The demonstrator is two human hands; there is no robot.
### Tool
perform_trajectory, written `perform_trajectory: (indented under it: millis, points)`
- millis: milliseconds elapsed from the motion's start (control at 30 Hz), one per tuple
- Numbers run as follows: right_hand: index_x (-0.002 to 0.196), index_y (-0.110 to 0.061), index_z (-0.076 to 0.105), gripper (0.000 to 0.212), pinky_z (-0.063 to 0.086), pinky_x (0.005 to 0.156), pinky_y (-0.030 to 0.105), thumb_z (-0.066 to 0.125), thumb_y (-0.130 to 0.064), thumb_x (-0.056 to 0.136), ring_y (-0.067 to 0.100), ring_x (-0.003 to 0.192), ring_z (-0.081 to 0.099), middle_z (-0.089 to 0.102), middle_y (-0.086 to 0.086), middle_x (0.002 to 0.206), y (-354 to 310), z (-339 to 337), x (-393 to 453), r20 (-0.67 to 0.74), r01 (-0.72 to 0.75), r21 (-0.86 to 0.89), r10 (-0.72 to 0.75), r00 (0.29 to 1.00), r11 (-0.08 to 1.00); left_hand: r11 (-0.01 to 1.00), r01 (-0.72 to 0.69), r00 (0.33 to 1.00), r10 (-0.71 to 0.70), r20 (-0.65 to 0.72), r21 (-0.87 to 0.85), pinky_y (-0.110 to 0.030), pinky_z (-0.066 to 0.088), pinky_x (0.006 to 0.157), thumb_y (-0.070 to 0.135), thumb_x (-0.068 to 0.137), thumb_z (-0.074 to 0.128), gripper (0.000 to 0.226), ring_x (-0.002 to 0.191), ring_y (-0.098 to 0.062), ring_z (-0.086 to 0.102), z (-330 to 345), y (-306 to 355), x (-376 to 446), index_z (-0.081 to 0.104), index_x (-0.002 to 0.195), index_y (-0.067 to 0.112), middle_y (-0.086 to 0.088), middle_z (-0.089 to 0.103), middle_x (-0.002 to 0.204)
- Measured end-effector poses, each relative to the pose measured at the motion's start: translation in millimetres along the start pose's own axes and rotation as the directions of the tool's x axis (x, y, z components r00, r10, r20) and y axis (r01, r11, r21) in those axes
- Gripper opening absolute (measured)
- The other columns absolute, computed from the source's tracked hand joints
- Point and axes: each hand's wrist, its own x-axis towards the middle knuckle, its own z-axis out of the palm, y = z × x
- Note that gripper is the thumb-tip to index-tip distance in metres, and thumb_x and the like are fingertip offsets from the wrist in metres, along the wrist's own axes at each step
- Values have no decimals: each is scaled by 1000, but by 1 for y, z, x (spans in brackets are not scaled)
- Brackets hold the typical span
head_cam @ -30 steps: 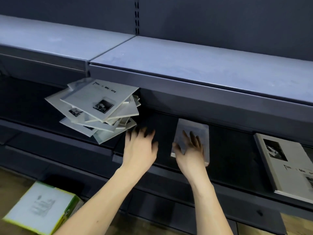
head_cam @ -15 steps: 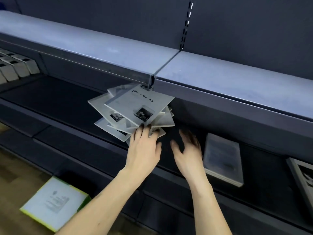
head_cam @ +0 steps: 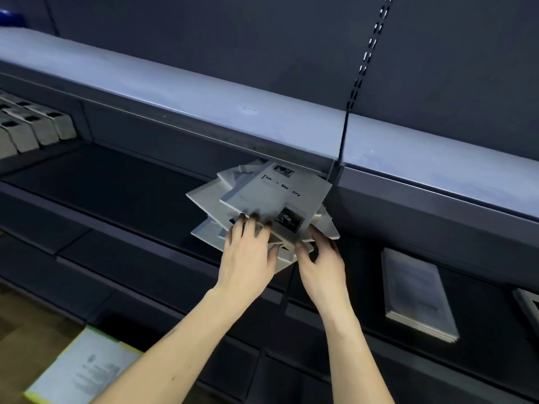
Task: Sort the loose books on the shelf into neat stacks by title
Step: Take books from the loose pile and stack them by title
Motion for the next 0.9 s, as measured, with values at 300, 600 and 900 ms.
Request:
perform_trajectory:
  millis: [300, 600, 900]
  points:
    - [126, -23, 57, 30, 39, 67, 15, 55, -34, 98, 10, 87, 55, 51, 0, 115, -13, 34, 7, 33, -129, -46, 131, 991, 991, 998, 4, 997, 1, 83, -69, -53, 34, 109, 40, 96, 50, 51, 140, -37, 24, -2, -47, 32, 41, 145, 25, -15, 32, 149]
    - [105, -18, 60, 21, 53, 81, 39, 58, -36, 95, 26, 96, 63, 66, 3, 96, -10, 39, 27, -27, -210, -1, 210, 977, 978, 981, 141, 982, -120, 148, -134, -52, 29, 113, 40, 92, 55, 46, 141, -42, 23, -1, -60, 68, 51, 131, 16, -25, 28, 151]
    - [103, -12, 63, 24, 50, 69, 30, 62, -35, 95, 19, 84, 62, 68, 8, 103, -5, 42, 39, -110, -300, 153, 318, 942, 942, 985, 154, 979, -140, 148, -84, -44, 45, 90, 54, 84, 62, 75, 116, -37, 42, -8, -59, 62, 36, 139, 10, -18, 43, 124]
